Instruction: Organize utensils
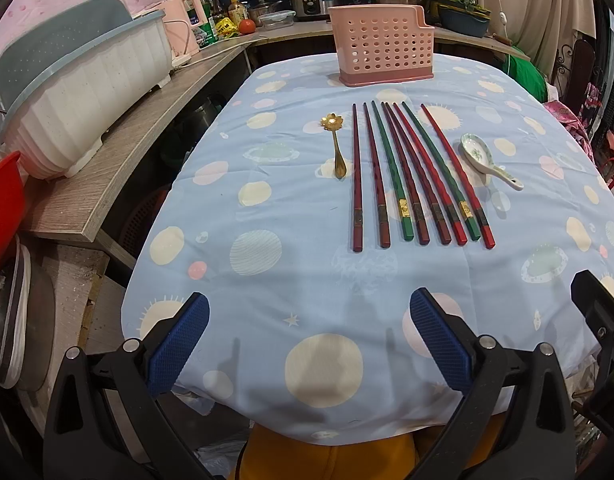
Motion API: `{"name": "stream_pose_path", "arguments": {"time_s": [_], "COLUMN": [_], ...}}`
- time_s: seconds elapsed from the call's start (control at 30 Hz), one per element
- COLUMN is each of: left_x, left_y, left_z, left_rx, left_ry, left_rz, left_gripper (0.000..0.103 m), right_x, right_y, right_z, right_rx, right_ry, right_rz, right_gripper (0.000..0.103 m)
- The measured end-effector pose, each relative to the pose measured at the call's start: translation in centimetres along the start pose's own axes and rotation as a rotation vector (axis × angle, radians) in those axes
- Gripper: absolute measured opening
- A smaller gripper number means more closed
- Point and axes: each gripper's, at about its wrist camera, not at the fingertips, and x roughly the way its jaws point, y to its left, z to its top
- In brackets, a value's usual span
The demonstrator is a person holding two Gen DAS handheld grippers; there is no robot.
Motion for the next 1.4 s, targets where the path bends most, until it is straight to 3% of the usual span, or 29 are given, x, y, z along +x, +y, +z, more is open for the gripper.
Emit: {"name": "stream_pose_path", "arguments": {"time_s": [0.97,1.23,1.4], "left_x": [0.8,2.6,4.0], "left_y": [-0.1,0.3,1.1], "left_z": [0.3,0.8,1.9], "left_rx": [-0.014,0.003,-0.022], "left_ry": [0.009,0.068,0.09], "left_rz": [0.001,0.022,-0.002], "left_gripper": [0.096,0.096,0.096], "right_x": [0.8,2.8,4.1], "right_y": [0.3,-0.1,-0.2], "right_z": [-0.2,0.6,1.5], "right_rx": [0.002,0.007,0.015], "right_ry": [0.011,0.03,0.037], "right_rz": [-0.022,-0.016,0.003], "right_gripper": [0.096,0.096,0.096]}}
